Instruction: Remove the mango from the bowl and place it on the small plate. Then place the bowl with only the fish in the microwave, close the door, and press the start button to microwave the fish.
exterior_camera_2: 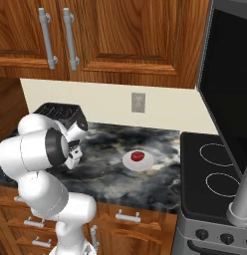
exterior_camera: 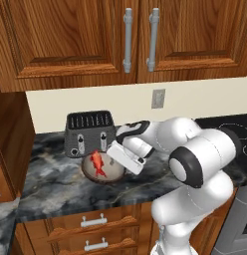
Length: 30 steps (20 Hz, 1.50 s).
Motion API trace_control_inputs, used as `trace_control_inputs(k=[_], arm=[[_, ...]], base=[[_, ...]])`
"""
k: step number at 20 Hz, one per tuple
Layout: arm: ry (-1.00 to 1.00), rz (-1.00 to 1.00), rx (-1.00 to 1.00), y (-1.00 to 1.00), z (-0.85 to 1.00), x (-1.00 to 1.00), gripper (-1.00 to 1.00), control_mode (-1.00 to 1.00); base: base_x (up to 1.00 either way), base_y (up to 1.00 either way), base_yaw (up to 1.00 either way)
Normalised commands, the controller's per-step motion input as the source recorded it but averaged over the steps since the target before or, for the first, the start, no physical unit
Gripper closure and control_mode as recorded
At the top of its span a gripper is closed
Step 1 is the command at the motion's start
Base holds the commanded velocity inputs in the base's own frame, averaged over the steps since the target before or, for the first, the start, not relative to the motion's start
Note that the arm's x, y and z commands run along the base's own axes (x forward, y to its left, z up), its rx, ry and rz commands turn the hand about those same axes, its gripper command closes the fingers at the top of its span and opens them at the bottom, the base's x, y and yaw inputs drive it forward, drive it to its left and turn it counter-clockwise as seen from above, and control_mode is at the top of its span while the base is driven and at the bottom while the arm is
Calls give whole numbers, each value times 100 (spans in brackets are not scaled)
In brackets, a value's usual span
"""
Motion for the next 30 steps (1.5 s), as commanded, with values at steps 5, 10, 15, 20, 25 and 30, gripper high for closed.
trace_control_inputs(k=[5, 10, 15, 20, 25, 30], arm=[[-1, 1, 0, 15, -1, 0, 100, -100], [0, 3, 0, 7, -4, -8, 100, -100], [-20, 0, -1, 0, 54, -50, 100, -100], [-31, 0, -3, -4, 91, -61, 100, -100], [-22, -1, 0, -30, 65, -65, 100, -100], [-6, -16, 0, -66, 72, -58, 100, -100]], base=[[0, 0, 0], [0, 0, 0], [0, 0, 0], [0, 0, 0], [0, 0, 0], [0, 0, 0]])
